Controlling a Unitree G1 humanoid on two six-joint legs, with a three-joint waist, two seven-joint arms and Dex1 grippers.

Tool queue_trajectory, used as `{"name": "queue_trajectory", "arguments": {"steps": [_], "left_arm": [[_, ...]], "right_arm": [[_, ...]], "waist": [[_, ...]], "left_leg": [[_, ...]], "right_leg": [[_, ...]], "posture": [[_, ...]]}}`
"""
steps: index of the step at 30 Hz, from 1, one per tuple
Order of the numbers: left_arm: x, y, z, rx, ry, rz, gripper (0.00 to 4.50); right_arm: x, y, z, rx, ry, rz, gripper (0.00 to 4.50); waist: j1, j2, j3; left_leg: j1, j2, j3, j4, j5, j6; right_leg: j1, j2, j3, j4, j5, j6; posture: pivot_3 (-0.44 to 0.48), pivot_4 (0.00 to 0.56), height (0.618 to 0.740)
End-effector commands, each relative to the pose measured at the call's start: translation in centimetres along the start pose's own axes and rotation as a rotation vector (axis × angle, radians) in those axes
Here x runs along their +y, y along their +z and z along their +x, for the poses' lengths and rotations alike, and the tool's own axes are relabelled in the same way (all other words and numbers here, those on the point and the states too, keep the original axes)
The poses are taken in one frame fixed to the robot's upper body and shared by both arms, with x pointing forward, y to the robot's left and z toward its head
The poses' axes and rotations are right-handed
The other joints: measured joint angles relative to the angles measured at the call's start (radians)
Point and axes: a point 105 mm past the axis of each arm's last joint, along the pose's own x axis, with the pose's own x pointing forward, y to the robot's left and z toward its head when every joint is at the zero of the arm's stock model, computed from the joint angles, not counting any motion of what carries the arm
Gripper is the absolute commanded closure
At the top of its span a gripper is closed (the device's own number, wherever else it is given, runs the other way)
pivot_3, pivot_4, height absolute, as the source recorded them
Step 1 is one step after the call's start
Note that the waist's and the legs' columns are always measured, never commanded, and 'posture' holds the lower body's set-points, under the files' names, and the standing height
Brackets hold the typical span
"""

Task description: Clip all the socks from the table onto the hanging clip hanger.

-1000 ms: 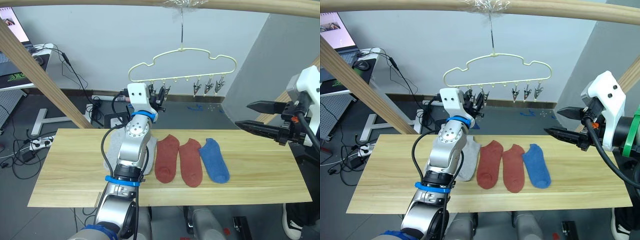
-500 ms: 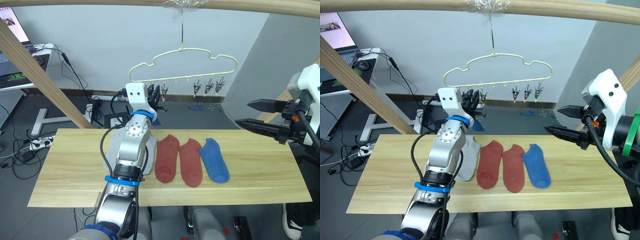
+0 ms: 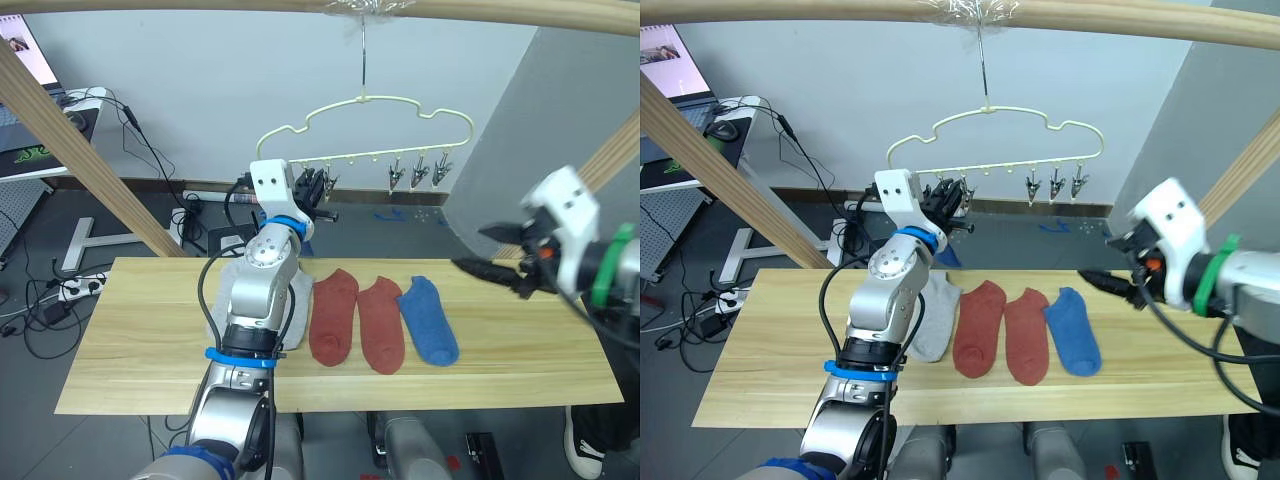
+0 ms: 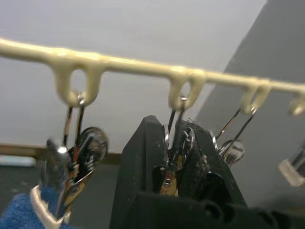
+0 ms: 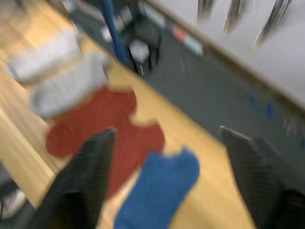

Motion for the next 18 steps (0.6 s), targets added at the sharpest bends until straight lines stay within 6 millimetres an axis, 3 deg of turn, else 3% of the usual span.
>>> {"name": "queue_trajectory", "arguments": {"steps": [1,8,11,18], "left_arm": [[-0.6,2.4,-0.2,-0.029,-0.068,-0.087,4.20],[-1.1,3.0,-0.1,0.030,-0.117,-0.270,4.20],[-1.2,3.1,-0.1,0.042,-0.121,-0.275,4.20],[-1.6,3.3,-0.1,0.048,-0.131,-0.253,4.20]], "right_arm": [[-0.3,-1.5,2.5,0.038,-0.035,-0.034,0.02],[-1.1,-4.5,7.4,0.127,-0.057,-0.055,0.02],[-1.1,-5.8,9.5,0.163,-0.037,-0.028,0.02],[-2.2,-7.9,12.4,0.213,-0.046,-0.042,0.02]], "waist": [[0.001,0.000,0.000],[0.002,0.000,0.001],[0.002,0.000,0.001],[0.003,0.000,0.001]], "left_leg": [[0.000,0.000,0.000,0.000,0.000,0.000],[0.000,0.000,0.000,0.000,0.000,0.000],[0.000,0.000,-0.001,0.000,0.000,0.000],[0.000,0.000,-0.001,-0.001,0.000,0.000]], "right_leg": [[0.000,0.000,0.000,0.000,0.000,0.000],[0.000,0.000,0.000,0.000,0.000,0.001],[0.000,0.000,0.000,0.000,0.000,0.001],[0.000,0.000,0.000,-0.002,0.002,-0.004]], "posture": [[-0.015,0.269,0.740],[0.009,0.273,0.740],[0.016,0.273,0.740],[0.033,0.278,0.740]]}}
